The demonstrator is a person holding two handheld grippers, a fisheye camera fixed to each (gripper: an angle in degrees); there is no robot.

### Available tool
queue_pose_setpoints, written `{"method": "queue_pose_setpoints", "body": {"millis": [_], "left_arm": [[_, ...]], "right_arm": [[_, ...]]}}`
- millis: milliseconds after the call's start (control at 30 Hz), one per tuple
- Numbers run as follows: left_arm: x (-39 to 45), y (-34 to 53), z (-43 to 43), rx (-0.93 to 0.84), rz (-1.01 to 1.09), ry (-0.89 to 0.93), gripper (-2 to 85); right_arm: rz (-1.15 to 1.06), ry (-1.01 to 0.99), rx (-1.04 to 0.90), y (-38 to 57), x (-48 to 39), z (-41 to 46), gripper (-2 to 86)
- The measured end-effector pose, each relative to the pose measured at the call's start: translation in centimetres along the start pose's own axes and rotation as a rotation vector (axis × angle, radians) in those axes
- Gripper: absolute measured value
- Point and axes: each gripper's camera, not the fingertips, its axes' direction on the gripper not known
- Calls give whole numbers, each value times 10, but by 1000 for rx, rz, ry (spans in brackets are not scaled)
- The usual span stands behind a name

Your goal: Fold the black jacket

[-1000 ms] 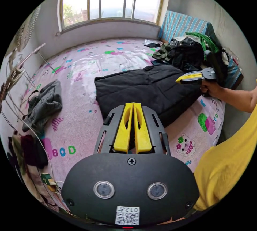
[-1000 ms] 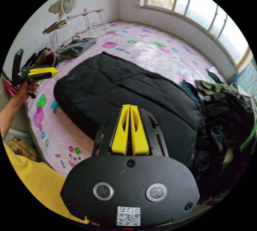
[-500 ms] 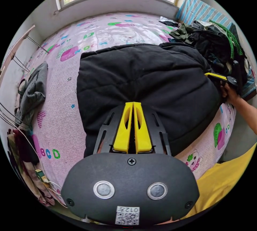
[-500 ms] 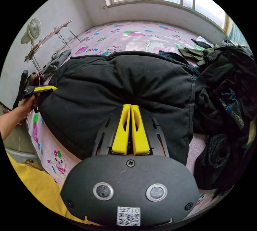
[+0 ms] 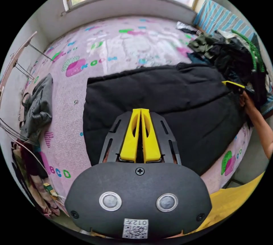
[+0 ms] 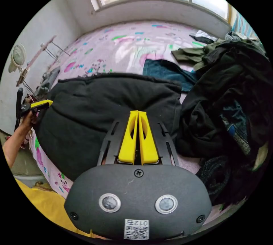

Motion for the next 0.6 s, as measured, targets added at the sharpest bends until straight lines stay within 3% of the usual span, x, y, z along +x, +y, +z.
{"method": "queue_pose_setpoints", "body": {"millis": [233, 333, 533, 600], "left_arm": [[4, -4, 17, -9, -64, 87, -1], [9, 3, -6, 23, -100, 39, -1], [21, 80, -69, 159, -87, 105, 2], [29, 110, -69, 118, -90, 19, 3]], "right_arm": [[-3, -15, 7, 6, 5, -18, -1], [26, -20, -8, 12, 14, -58, -1], [68, -106, 85, 99, 28, -153, 1], [69, -97, 53, 125, 23, -159, 2]]}}
